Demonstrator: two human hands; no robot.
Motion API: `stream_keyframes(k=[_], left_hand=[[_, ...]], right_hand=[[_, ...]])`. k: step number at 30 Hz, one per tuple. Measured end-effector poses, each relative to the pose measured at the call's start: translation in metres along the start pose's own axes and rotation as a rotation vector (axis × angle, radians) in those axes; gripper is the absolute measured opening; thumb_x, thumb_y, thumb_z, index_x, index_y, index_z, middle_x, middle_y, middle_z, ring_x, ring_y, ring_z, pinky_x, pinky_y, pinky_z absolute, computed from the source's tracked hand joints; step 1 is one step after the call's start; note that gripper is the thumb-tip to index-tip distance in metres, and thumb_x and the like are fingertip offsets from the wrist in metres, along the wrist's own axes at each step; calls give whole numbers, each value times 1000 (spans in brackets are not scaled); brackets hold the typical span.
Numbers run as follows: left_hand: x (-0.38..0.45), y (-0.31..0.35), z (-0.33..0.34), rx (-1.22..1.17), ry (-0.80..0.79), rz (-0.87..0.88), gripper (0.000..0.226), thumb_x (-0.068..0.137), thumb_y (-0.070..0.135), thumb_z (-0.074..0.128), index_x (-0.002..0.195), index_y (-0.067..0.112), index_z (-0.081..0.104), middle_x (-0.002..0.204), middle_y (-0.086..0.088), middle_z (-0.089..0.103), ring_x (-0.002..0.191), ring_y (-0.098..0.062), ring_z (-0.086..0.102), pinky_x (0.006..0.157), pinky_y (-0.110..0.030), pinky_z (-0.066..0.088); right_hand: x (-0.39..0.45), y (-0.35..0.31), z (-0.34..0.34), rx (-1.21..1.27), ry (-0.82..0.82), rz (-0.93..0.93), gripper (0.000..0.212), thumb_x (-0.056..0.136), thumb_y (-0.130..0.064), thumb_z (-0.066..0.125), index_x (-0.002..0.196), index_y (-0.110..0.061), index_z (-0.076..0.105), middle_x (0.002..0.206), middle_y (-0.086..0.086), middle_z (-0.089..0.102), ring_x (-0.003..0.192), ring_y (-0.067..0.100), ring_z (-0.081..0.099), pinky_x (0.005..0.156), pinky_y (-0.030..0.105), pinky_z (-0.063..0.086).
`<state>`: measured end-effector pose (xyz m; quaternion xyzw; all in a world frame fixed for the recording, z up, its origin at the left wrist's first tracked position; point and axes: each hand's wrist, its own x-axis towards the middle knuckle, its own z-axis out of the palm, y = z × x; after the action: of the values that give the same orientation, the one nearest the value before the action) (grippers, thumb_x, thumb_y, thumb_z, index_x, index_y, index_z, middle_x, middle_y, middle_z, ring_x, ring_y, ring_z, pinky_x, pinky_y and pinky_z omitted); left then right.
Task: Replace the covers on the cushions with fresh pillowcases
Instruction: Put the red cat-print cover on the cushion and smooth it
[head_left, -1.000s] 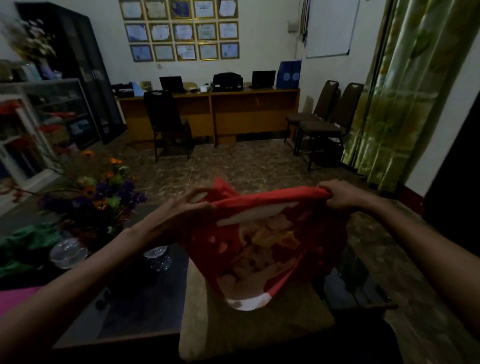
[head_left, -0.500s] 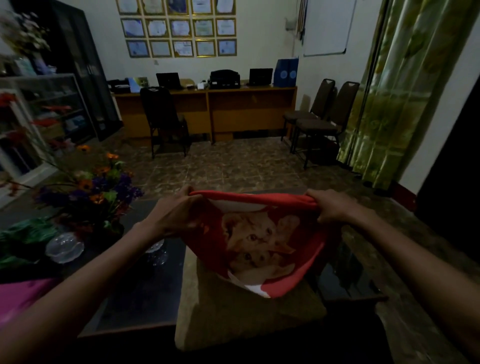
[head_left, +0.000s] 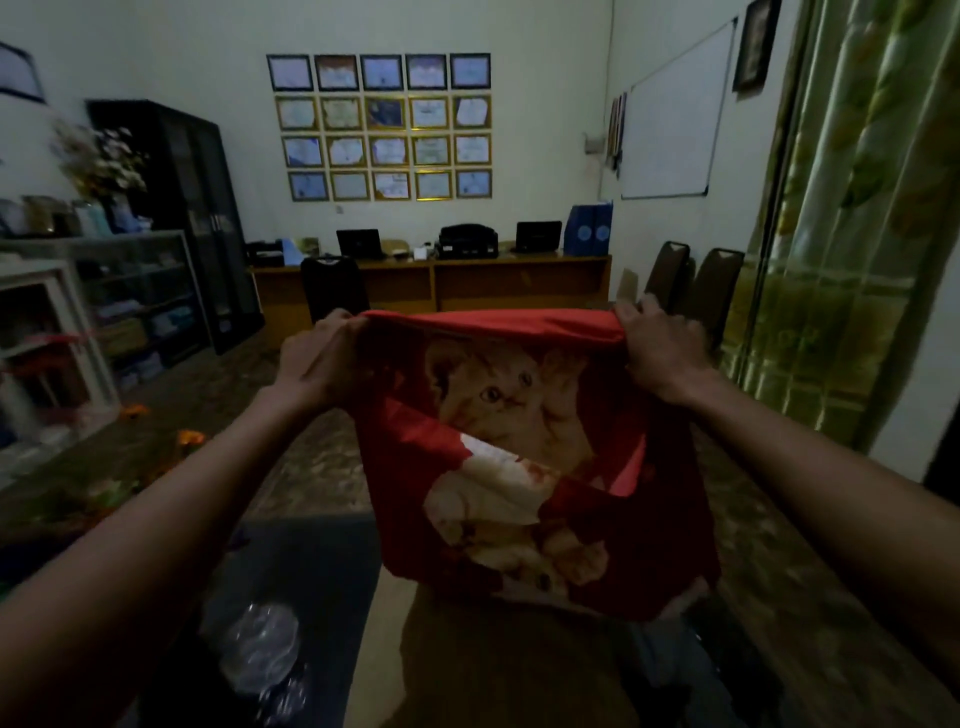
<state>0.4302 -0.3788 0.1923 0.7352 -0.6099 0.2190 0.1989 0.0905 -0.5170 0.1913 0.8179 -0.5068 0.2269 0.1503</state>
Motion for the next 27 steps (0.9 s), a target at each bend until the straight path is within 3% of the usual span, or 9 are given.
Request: stream_keyframes(k=[7,11,14,18,21,23,25,27], left_hand=[[149,-36,45,11,138,-137,46,85,34,77,128,26,62,118,-10,64,98,-32,65,66,-37,42],[207,-42,66,-95,231,-196,44,88,21,73,130,13,61,125,-18,56,111,-36,58,80,-38,43],[239,-46,67,-178,336,-190,49,87,30,74,128,8,59,128,-20,52,113,-35,53,89,-41,46],[244,-65,97,-221,488,-76,43,88,43,69,115,9,64,121,-18,56,94,-30,58,72,-41,52],[194,-72,158,-160,402,-5,38,87,34,67,118,13,61,125,-17,53,88,-37,60,64,-46,53],[139,-68,204,-149,302,-48,43,82,25,74,122,16,61,128,-13,52,87,-37,62,61,-40,50],[78,-65,257,-199,144,-107,45,78,16,78,121,14,64,126,-13,55,84,-35,64,61,-35,47],[15,-64,306,-268,-29,-174,45,76,22,73,119,13,65,123,-13,57,86,-36,65,66,-39,53]], right_hand=[[142,-16,64,27,64,53,55,92,-11,66,140,-11,40,132,21,43,108,47,58,93,55,44],[199,-17,93,67,129,85,58,92,-14,67,141,-11,37,136,23,39,108,48,57,95,58,44],[231,-13,94,141,272,125,62,88,-12,72,140,-10,38,137,25,41,105,48,58,92,60,47],[235,-7,116,276,400,139,64,83,-14,78,134,-7,40,131,24,43,103,43,56,82,50,51],[190,-12,173,430,312,145,56,86,-1,66,134,-5,39,132,23,40,99,38,54,75,44,47],[145,-19,223,525,168,196,53,82,9,57,132,-1,41,132,24,39,96,36,52,74,38,40],[95,-24,275,592,-7,319,55,78,10,56,131,1,43,130,26,41,105,41,53,85,40,42],[44,-29,318,682,-233,470,49,79,6,55,126,-4,47,127,25,46,114,42,52,98,41,42]])
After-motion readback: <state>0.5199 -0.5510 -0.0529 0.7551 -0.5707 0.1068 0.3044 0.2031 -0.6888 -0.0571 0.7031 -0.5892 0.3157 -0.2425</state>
